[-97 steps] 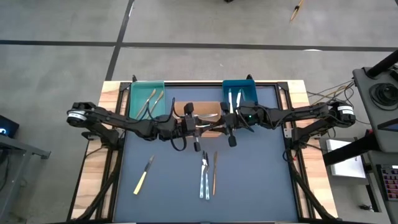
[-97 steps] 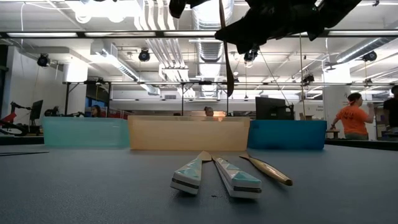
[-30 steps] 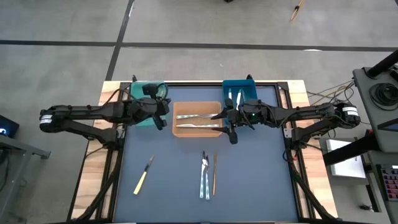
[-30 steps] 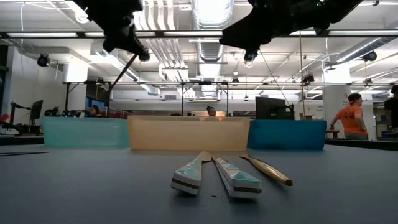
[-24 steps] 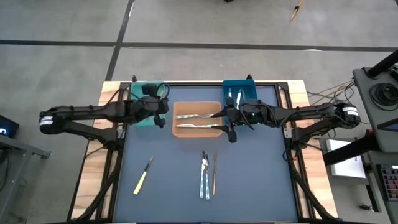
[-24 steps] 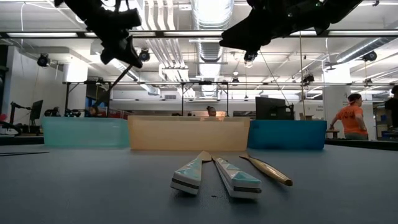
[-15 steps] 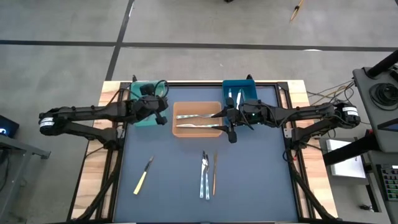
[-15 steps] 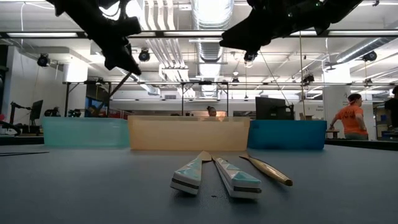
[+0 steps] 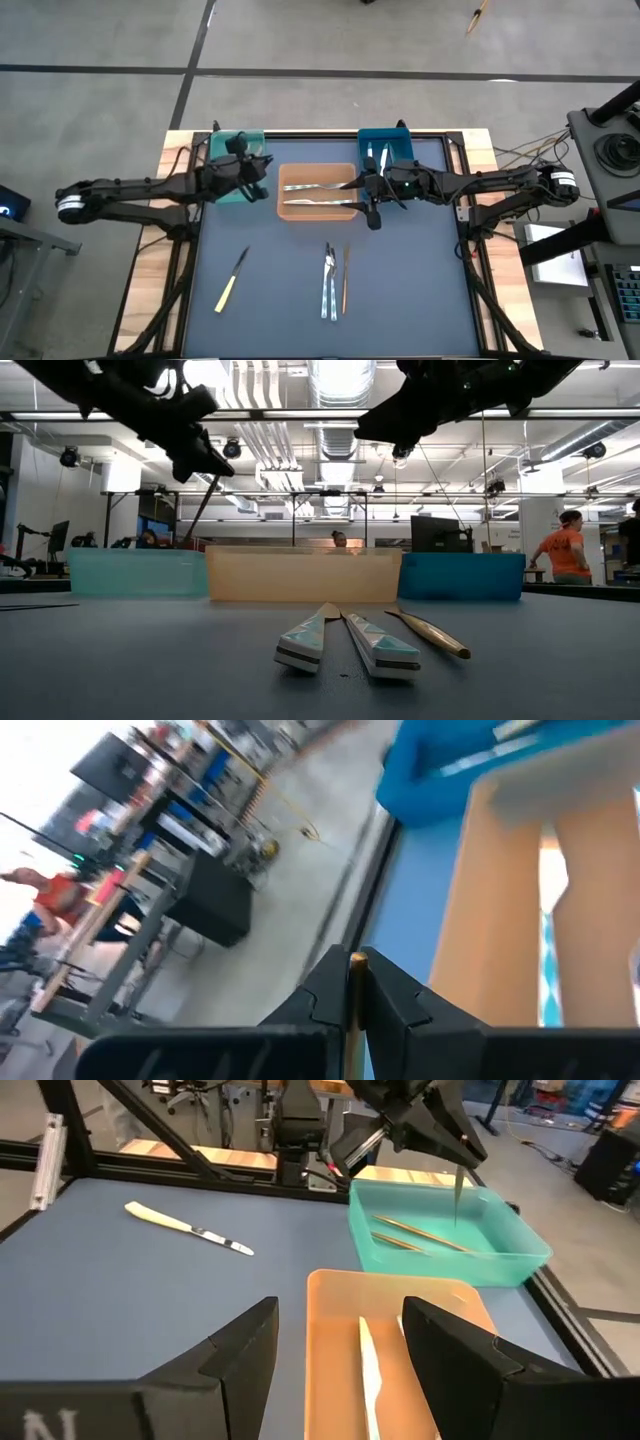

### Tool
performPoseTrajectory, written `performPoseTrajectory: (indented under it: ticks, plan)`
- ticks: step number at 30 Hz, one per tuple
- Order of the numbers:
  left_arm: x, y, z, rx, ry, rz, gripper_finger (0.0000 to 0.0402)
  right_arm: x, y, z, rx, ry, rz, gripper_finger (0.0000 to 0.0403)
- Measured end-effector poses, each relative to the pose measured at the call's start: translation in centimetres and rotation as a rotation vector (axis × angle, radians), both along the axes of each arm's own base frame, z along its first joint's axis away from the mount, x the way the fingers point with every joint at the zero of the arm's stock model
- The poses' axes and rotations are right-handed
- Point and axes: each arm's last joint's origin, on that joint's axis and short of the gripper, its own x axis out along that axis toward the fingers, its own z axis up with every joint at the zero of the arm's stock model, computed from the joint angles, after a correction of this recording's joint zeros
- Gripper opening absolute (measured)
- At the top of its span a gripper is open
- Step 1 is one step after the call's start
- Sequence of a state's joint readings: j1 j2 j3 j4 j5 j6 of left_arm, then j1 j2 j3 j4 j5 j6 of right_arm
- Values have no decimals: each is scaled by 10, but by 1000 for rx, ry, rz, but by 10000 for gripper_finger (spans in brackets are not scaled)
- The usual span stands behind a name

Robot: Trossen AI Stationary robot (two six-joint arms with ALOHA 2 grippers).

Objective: Sort silverware by color (type)
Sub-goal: Put the gold knife into the green bin

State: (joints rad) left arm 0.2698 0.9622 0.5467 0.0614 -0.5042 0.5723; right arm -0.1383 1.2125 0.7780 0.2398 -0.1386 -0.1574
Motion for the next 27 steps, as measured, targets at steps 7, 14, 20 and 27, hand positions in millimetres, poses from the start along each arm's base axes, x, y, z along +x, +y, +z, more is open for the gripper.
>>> performPoseTrajectory:
  ticks: [7, 14, 20, 27]
  plan:
    - [-15, 5, -17, 52, -81, 34, 0, 0, 0, 0, -3, 0, -11, 206]
    - [-21, 11, -32, 61, -76, 66, 0, 0, 0, 0, -4, 1, -11, 206]
    - [-23, 15, -39, 86, -11, 76, 2, 4, -3, -7, -36, 23, -66, 206]
    - [-22, 20, -49, 79, 57, 89, 4, 9, -7, -12, -63, 28, -139, 206]
